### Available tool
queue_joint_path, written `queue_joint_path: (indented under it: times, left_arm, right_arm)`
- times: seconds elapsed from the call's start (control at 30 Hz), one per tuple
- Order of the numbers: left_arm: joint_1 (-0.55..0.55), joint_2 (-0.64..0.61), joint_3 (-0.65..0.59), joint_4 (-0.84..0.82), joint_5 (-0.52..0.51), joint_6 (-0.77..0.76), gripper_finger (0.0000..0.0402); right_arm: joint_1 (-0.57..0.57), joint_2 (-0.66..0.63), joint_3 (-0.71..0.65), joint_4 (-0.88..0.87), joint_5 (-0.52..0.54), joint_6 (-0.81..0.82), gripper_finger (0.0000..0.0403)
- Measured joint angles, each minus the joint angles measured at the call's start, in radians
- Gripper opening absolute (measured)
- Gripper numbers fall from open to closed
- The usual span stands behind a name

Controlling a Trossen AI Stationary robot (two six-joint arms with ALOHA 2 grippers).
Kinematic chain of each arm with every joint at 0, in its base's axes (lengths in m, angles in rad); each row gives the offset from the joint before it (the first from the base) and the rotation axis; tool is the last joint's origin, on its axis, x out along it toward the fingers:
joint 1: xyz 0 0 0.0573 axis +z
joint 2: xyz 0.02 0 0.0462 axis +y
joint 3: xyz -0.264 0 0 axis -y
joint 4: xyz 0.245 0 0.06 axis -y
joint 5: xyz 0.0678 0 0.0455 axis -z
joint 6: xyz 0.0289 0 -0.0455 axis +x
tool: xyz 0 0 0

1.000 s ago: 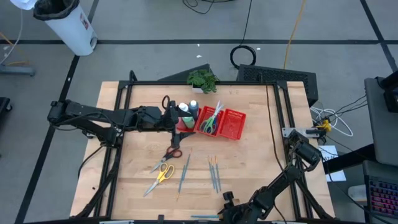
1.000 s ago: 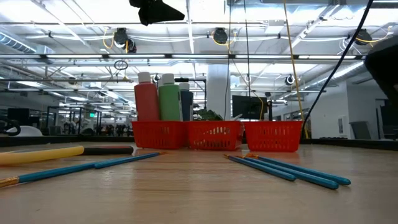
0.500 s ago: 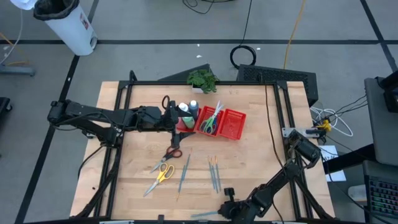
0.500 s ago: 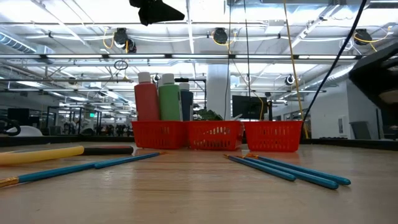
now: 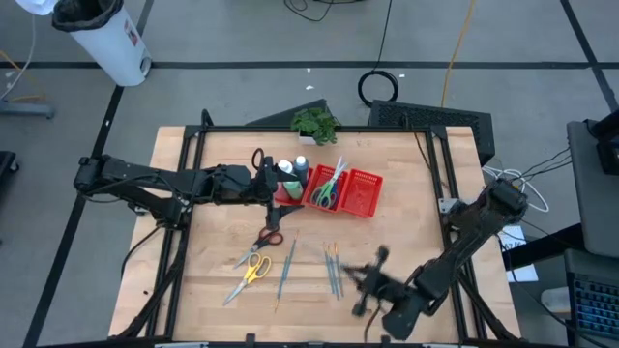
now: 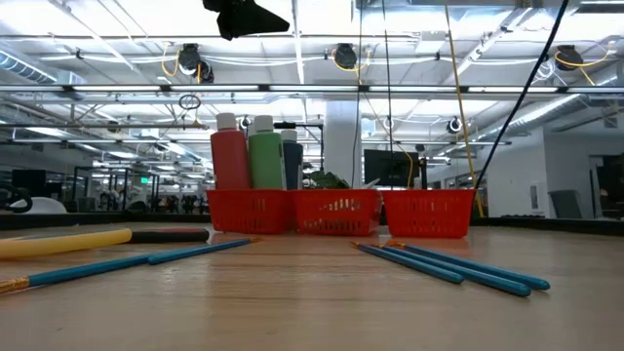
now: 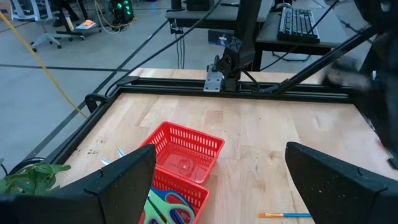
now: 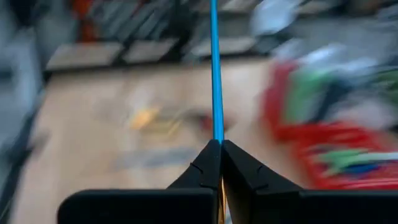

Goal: Pick & Place Paint Supplies
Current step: Put the blue paint brush into the right red bin

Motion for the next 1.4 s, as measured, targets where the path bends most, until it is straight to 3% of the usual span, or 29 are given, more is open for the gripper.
queue_joint_path:
  times: [0.03, 0.1, 0.2, 0.4, 0.6, 0.87, 1.1, 1.23, 1.3, 1.4]
  left_arm:
    - [0.000, 0.000, 0.000, 0.000, 0.000, 0.000, 0.0365]
    - [0.000, 0.000, 0.000, 0.000, 0.000, 0.000, 0.0365]
    - [0.000, 0.000, 0.000, 0.001, 0.000, 0.000, 0.0365]
    - [0.000, 0.000, 0.000, 0.001, 0.000, 0.000, 0.0365]
    - [0.000, 0.000, 0.000, 0.000, 0.000, 0.000, 0.0365]
    - [0.000, 0.000, 0.000, 0.000, 0.000, 0.000, 0.0365]
    - [0.000, 0.000, 0.000, 0.006, 0.000, 0.000, 0.0365]
    - [0.000, 0.000, 0.000, 0.007, 0.000, 0.000, 0.0365]
    - [0.000, 0.000, 0.000, 0.007, 0.000, 0.000, 0.0365]
    - [0.000, 0.000, 0.000, 0.007, 0.000, 0.000, 0.0365]
  right_arm:
    - [-0.008, -0.024, -0.023, -0.004, 0.061, 0.040, 0.0002]
    - [-0.033, -0.065, -0.092, 0.016, 0.084, 0.089, 0.0002]
    - [-0.104, -0.122, -0.235, 0.100, 0.025, 0.143, 0.0002]
    - [-0.295, -0.229, -0.540, 0.440, -0.168, 0.155, 0.0002]
    - [-0.422, -0.314, -0.715, 0.721, -0.310, -0.020, 0.0001]
    - [-0.432, -0.333, -0.782, 1.049, -0.426, -0.368, 0.0000]
    - [-0.507, -0.335, -0.782, 1.082, -0.458, -0.530, 0.0005]
    - [-0.660, -0.365, -0.745, 1.002, -0.738, -0.568, 0.0043]
    - [-0.766, -0.377, -0.693, 0.868, -0.903, -0.554, 0.0073]
    - [-0.930, -0.366, -0.565, 0.604, -1.052, -0.552, 0.0126]
